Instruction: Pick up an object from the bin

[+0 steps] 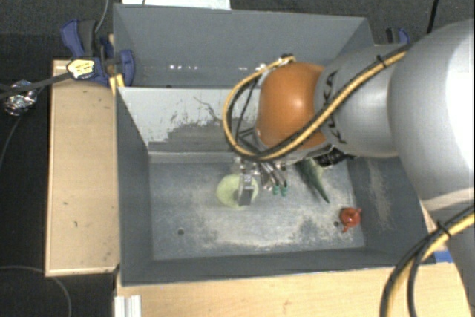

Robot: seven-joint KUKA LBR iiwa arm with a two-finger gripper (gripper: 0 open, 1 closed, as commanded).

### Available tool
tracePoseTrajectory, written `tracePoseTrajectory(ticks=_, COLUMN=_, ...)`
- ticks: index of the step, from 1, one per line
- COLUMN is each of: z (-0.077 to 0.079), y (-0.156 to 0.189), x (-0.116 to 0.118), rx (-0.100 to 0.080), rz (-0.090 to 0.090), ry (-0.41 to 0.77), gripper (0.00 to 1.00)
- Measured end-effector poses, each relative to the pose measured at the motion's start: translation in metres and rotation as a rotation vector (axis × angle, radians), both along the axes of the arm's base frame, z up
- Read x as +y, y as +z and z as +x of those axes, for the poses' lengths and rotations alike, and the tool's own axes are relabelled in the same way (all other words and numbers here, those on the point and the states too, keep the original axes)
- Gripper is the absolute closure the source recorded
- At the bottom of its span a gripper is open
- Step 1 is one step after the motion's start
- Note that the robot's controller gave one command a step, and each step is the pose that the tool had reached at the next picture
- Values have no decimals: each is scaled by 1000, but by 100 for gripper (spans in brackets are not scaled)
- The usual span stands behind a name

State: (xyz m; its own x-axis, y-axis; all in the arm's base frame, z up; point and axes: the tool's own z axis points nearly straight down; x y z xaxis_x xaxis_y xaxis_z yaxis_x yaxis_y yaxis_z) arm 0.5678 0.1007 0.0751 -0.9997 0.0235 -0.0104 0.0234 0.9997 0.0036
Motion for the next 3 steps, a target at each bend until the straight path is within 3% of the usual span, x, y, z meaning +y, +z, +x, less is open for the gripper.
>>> tracePoseTrajectory(ticks=2, z=-3, y=21, x=-1, rx=3, rz=0, ry=-2, gripper=100)
tracePoseTrajectory(ticks=3, z=0, y=38, x=0, rx=-4, rz=1, ry=-3, gripper=100)
